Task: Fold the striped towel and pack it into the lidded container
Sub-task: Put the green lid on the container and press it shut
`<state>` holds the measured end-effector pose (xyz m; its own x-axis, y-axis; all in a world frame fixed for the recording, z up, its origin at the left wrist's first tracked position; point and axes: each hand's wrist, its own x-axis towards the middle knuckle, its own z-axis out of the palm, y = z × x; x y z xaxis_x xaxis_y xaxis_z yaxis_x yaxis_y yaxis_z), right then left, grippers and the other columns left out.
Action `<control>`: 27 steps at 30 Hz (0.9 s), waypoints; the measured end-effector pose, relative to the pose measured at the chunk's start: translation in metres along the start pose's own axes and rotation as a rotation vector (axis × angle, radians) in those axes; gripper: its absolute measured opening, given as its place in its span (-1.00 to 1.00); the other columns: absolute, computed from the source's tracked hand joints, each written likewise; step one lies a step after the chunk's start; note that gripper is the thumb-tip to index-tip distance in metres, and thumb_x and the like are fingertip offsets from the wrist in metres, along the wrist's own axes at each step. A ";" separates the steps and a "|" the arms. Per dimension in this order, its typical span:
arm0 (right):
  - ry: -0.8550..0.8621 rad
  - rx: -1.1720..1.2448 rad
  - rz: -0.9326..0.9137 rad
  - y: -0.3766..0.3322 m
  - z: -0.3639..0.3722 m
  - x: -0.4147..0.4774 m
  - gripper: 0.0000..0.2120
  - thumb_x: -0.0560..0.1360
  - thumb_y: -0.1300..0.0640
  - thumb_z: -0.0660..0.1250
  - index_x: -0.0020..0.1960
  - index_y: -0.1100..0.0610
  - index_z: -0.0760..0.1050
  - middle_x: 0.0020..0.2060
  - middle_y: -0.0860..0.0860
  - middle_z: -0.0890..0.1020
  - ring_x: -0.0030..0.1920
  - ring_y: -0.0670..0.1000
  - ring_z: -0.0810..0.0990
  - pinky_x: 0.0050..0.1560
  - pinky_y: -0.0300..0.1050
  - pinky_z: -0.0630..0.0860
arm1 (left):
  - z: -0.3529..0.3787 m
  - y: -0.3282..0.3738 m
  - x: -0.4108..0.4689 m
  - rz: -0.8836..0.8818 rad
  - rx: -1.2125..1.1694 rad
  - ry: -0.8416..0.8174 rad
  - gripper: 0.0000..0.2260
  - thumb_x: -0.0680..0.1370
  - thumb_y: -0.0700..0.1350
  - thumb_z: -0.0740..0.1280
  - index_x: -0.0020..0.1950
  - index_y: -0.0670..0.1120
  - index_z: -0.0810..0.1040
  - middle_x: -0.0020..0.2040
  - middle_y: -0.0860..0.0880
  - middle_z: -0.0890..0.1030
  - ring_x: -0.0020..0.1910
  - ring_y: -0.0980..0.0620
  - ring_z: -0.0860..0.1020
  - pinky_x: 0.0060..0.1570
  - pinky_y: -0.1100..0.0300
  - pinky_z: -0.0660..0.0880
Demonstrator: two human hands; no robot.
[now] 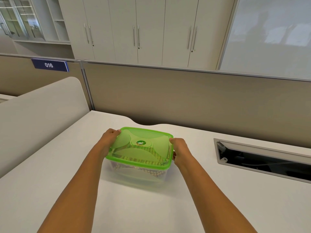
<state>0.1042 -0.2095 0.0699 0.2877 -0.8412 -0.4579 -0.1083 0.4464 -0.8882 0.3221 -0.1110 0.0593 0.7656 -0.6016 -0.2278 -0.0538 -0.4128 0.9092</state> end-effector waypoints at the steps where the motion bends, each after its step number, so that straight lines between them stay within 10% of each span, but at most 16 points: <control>1: -0.009 0.010 0.001 -0.001 0.000 -0.001 -0.88 0.55 0.17 0.18 0.06 0.18 0.39 -0.18 0.08 0.46 -0.15 0.05 0.47 -0.13 -0.04 0.44 | 0.000 0.000 0.000 -0.002 -0.005 0.002 -0.81 0.60 -0.01 0.18 0.01 -0.13 0.39 0.05 -0.12 0.43 -0.02 -0.09 0.38 -0.13 0.10 0.31; 10: -0.095 0.004 -0.015 0.001 -0.006 -0.001 -0.73 0.62 0.15 0.08 0.29 -0.05 0.33 -0.18 0.01 0.47 -0.26 -0.03 0.44 -0.31 -0.15 0.42 | 0.001 -0.003 -0.009 0.249 0.216 0.129 -0.72 0.61 -0.08 0.13 0.24 -0.02 0.54 0.20 -0.20 0.56 0.20 -0.21 0.47 0.10 0.06 0.37; 18: -0.057 -0.045 -0.048 0.002 -0.002 -0.003 -0.68 0.62 0.10 0.09 0.36 -0.04 0.33 0.24 0.16 0.49 0.01 0.10 0.49 -0.16 -0.10 0.48 | 0.001 -0.001 -0.009 0.214 0.230 0.108 -0.68 0.62 -0.08 0.12 0.29 -0.06 0.52 0.33 -0.14 0.51 0.32 -0.19 0.41 0.29 0.02 0.32; 27: -0.046 0.003 -0.014 0.005 -0.003 -0.002 -0.64 0.57 0.02 0.20 0.22 0.26 0.46 -0.02 0.16 0.53 -0.03 0.12 0.47 -0.03 -0.01 0.45 | -0.002 0.002 -0.015 0.196 0.324 0.209 -0.65 0.60 0.05 0.13 0.24 -0.07 0.56 0.24 -0.17 0.58 0.25 -0.22 0.46 0.20 -0.01 0.39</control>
<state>0.1000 -0.2067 0.0665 0.3329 -0.8325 -0.4429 -0.1006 0.4356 -0.8945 0.3123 -0.1015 0.0656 0.8325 -0.5524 0.0437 -0.3838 -0.5180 0.7645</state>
